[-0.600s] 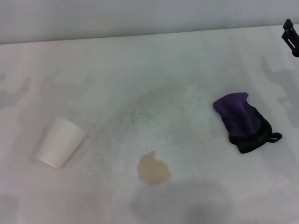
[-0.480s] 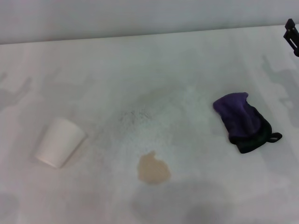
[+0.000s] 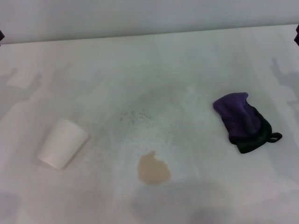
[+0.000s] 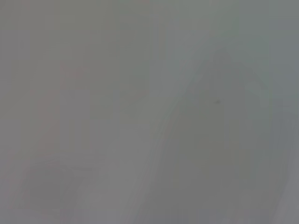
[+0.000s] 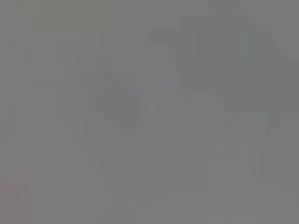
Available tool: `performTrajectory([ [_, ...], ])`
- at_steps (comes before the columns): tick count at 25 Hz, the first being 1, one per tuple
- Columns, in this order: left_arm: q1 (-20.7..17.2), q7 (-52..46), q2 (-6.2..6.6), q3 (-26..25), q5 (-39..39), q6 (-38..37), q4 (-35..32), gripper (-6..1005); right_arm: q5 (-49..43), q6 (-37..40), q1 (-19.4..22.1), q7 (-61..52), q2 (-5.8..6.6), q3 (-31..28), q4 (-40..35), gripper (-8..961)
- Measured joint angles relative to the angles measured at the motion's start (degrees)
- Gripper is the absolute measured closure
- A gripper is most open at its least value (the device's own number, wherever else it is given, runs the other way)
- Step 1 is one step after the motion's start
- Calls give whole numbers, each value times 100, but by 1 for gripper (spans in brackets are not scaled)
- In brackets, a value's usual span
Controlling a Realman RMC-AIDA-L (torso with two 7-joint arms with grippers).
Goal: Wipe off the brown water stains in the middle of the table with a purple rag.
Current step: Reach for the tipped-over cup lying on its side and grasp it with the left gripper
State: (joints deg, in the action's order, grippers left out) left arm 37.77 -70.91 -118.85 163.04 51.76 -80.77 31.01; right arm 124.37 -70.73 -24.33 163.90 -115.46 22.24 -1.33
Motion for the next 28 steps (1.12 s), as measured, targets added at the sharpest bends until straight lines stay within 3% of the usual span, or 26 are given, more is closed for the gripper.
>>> performTrajectory([
  [5, 85, -191, 23, 4, -122, -61, 82, 130, 1, -2, 0, -4, -9, 0, 2, 86],
  [9, 294, -905, 36, 7, -617, -206, 650, 131, 1, 4, -56, -6, -15, 0, 28, 86],
  [16, 970, -2633, 65, 12, -2260, -740, 2161, 132, 0, 31, -142, -7, -47, -1, 125, 87],
  [20, 1285, -3012, 99, 16, -3055, -987, 2572, 133, 1, 78, -201, -8, -47, -48, 189, 87],
  [22, 1723, -3271, 264, 17, -4164, -1348, 2671, 133, 2, 130, -241, -7, -46, -128, 245, 87],
  [27, 2341, -3436, 508, 17, -5629, -1927, 2616, 135, 7, 166, -284, -7, -51, -232, 385, 87],
  [28, 2341, -3436, 508, 17, -5629, -1927, 2616, 136, 7, 166, -288, -7, -52, -234, 405, 88],
])
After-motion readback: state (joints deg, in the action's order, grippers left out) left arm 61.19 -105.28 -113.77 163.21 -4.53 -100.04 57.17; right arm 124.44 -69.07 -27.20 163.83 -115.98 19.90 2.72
